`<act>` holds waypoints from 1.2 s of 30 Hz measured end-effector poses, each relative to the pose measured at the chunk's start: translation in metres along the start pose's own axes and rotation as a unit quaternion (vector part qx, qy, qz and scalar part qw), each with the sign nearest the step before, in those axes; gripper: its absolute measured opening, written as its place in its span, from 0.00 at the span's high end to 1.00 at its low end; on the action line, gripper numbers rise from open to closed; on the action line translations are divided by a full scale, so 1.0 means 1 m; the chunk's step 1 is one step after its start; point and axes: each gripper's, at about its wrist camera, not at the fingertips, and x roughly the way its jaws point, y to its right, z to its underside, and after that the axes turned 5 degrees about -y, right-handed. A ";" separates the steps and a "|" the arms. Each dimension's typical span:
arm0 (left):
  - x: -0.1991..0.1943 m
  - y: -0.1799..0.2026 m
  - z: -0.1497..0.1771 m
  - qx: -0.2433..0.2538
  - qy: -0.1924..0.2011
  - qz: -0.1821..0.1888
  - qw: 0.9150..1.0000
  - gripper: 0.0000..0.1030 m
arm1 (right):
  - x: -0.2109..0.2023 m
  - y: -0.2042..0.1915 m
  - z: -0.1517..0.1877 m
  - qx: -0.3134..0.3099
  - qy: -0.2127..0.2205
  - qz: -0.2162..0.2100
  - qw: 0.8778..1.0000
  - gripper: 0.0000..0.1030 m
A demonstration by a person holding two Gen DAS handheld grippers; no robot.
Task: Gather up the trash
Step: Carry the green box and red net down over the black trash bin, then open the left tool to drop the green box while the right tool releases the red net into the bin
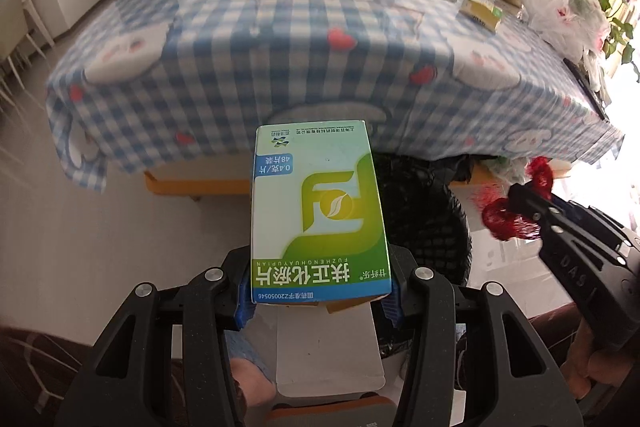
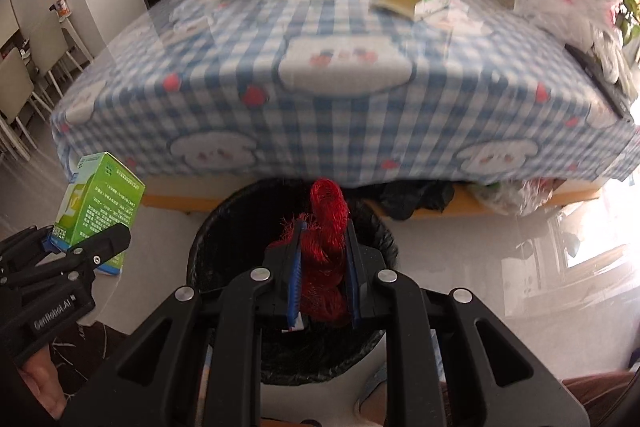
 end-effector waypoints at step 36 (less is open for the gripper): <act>0.130 0.071 0.030 0.066 -0.048 -0.011 0.997 0.53 | 0.050 0.055 0.028 0.055 -0.033 0.064 0.996 0.84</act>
